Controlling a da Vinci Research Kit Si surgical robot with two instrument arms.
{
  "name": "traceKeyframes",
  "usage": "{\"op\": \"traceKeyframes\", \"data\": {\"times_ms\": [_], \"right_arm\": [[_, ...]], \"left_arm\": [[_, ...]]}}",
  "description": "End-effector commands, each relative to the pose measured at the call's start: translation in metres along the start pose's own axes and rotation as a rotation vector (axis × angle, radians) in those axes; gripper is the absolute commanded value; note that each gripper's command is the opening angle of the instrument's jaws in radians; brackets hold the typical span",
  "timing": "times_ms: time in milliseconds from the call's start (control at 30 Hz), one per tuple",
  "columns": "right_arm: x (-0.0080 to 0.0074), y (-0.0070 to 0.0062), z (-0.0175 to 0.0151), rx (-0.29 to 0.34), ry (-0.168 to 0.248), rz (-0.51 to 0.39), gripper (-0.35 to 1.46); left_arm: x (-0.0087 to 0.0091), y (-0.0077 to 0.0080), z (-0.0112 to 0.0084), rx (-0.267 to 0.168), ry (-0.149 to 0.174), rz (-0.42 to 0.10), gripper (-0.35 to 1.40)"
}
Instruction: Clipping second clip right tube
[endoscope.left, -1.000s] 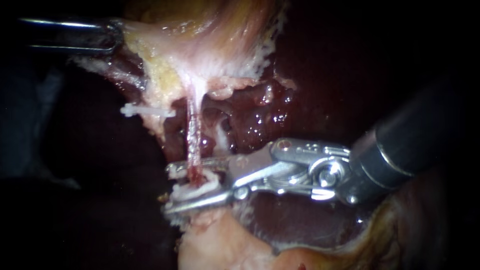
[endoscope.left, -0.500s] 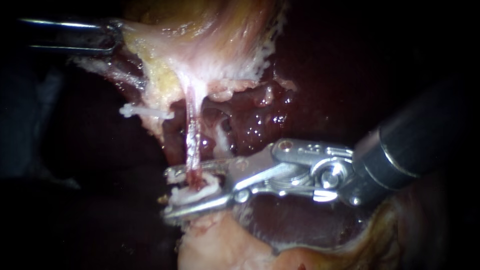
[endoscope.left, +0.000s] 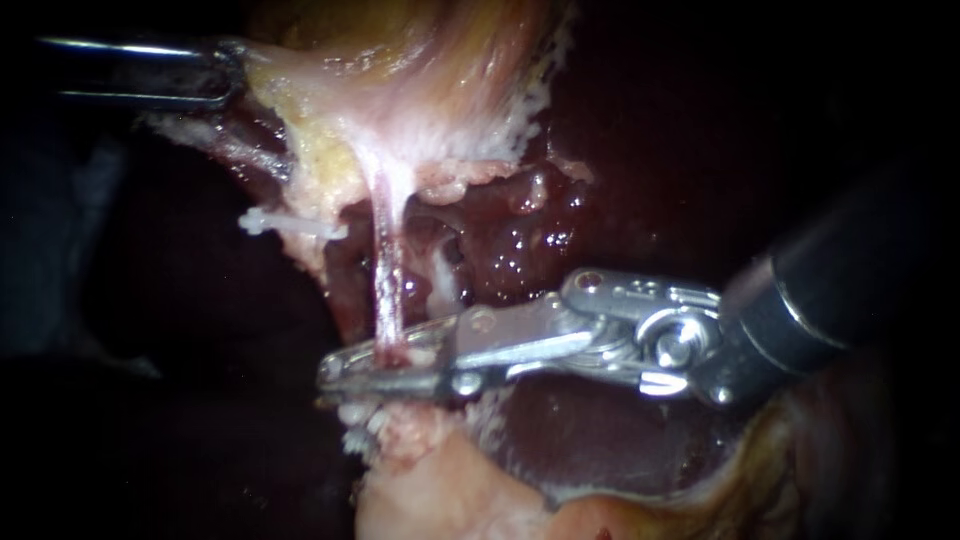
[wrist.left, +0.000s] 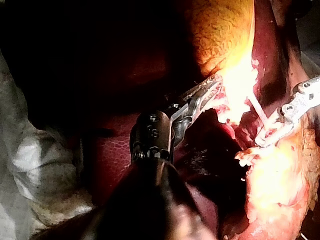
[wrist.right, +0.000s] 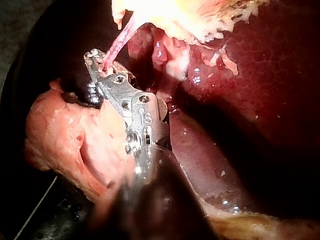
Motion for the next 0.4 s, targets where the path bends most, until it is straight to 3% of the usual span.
{"op": "traceKeyframes", "data": {"times_ms": [33,400], "right_arm": [[-0.0001,0.0001,-0.0001,0.002,-0.001,-0.002,-0.35],[-0.0008,0.0006,-0.0001,0.001,-0.022,-0.005,-0.35]], "left_arm": [[0.0000,0.0000,0.0000,0.000,0.000,0.000,-0.35],[0.0000,-0.0001,0.0001,0.000,0.000,0.000,-0.35]]}}
